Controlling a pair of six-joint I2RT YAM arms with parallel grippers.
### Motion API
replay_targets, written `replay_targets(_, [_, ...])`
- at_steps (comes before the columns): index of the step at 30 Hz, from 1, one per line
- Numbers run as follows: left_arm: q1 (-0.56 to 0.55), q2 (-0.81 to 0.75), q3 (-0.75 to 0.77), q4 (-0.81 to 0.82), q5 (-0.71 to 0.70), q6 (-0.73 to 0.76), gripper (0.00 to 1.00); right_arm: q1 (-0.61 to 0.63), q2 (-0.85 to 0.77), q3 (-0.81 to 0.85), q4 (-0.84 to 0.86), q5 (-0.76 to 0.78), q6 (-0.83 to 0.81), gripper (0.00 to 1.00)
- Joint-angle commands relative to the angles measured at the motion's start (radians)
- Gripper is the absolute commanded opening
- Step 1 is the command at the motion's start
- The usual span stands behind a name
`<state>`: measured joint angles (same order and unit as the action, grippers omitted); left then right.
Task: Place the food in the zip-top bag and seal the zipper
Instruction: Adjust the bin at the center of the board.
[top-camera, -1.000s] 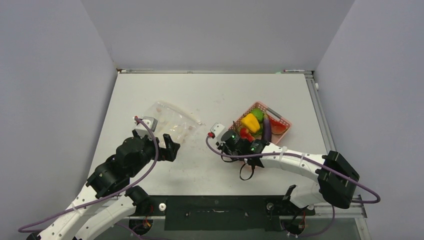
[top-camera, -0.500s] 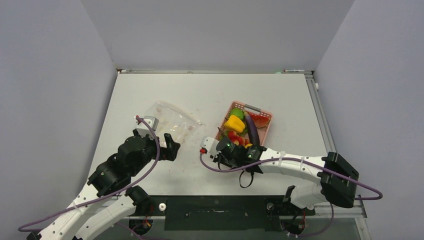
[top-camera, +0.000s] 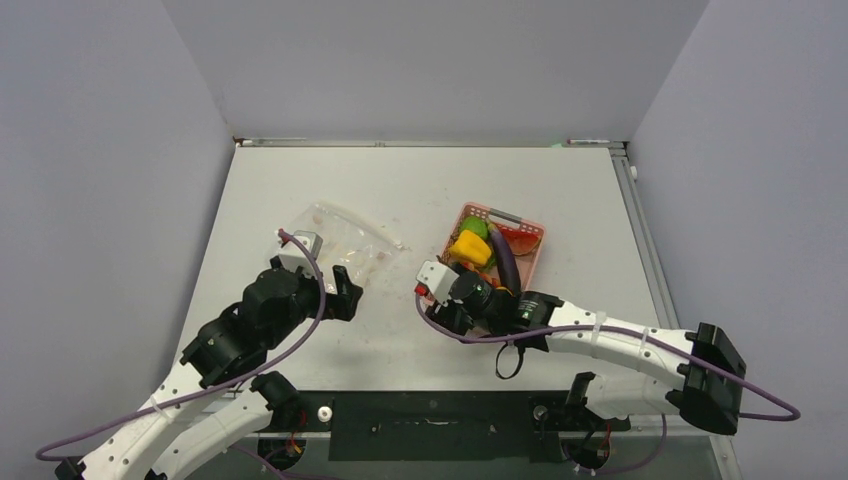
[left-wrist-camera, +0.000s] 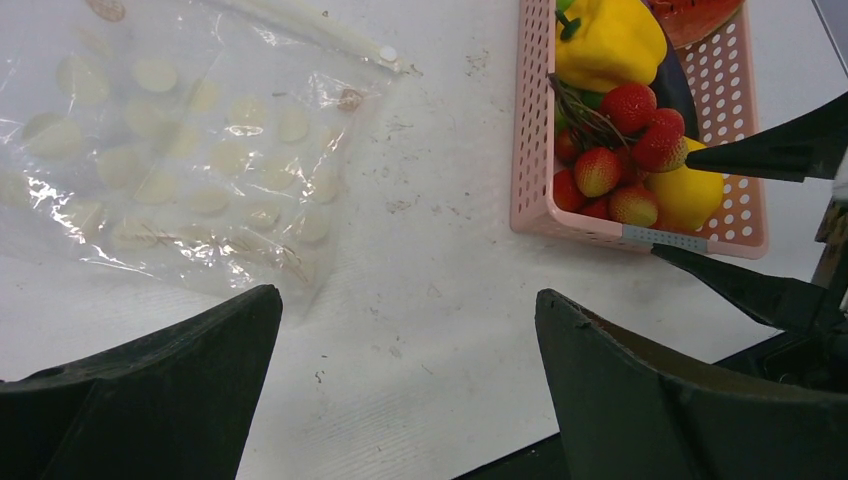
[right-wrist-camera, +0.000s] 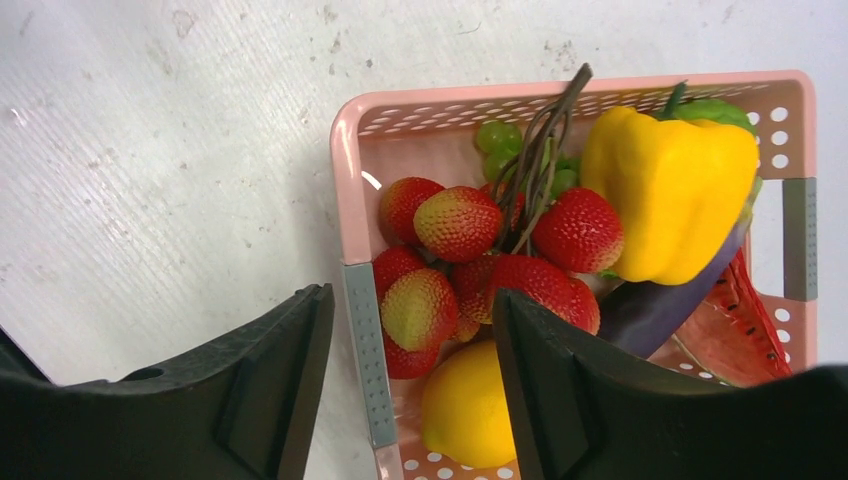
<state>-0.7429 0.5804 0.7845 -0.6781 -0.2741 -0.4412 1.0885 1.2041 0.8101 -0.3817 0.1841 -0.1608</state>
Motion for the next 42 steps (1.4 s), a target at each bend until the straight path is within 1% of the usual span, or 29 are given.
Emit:
replay_targets(1, [0.011, 0.007, 0.01, 0.02, 0.024, 0.008, 0.96, 0.008, -0.071, 0.062, -0.022, 0.065, 0.089, 0.65])
replay_targets(3, [0.015, 0.011, 0.01, 0.022, 0.031, 0.009, 0.96, 0.007, -0.082, 0.089, -0.046, 0.099, 0.127, 0.68])
replay_targets(4, [0.016, 0.014, 0.01, 0.023, 0.034, 0.011, 0.96, 0.005, -0.084, 0.11, -0.061, 0.132, 0.155, 0.71])
replay_targets(6, [0.018, 0.018, 0.009, 0.026, 0.039, 0.012, 0.96, 0.0, -0.089, 0.141, -0.086, 0.207, 0.217, 0.72])
replay_targets(8, [0.018, 0.025, 0.008, 0.029, 0.055, 0.016, 0.96, -0.008, -0.089, 0.176, -0.127, 0.313, 0.298, 0.8])
replay_targets(12, [0.019, 0.04, 0.009, 0.031, 0.066, 0.019, 0.96, -0.035, -0.112, 0.208, -0.164, 0.409, 0.423, 0.85])
replay_targets(14, [0.019, 0.044, 0.01, 0.029, 0.071, 0.021, 0.96, -0.045, -0.129, 0.204, -0.159, 0.416, 0.498, 0.87])
replay_targets(16, [0.02, 0.044, 0.01, 0.03, 0.073, 0.021, 0.96, -0.056, -0.138, 0.198, -0.139, 0.356, 0.535, 0.87])
replay_targets(19, [0.022, 0.039, 0.01, 0.028, 0.071, 0.021, 0.96, -0.058, -0.139, 0.205, -0.123, 0.306, 0.575, 0.88])
replay_targets(25, [0.026, 0.016, 0.009, 0.024, 0.056, 0.017, 0.96, -0.058, -0.095, 0.25, -0.098, 0.25, 0.697, 0.84])
replay_targets(31, [0.028, -0.003, 0.009, 0.024, 0.049, 0.015, 0.96, -0.035, 0.04, 0.293, -0.061, 0.192, 0.808, 0.79])
replay_targets(42, [0.028, -0.044, 0.005, 0.026, 0.059, 0.013, 0.96, -0.017, 0.233, 0.316, 0.0, 0.252, 0.97, 0.66])
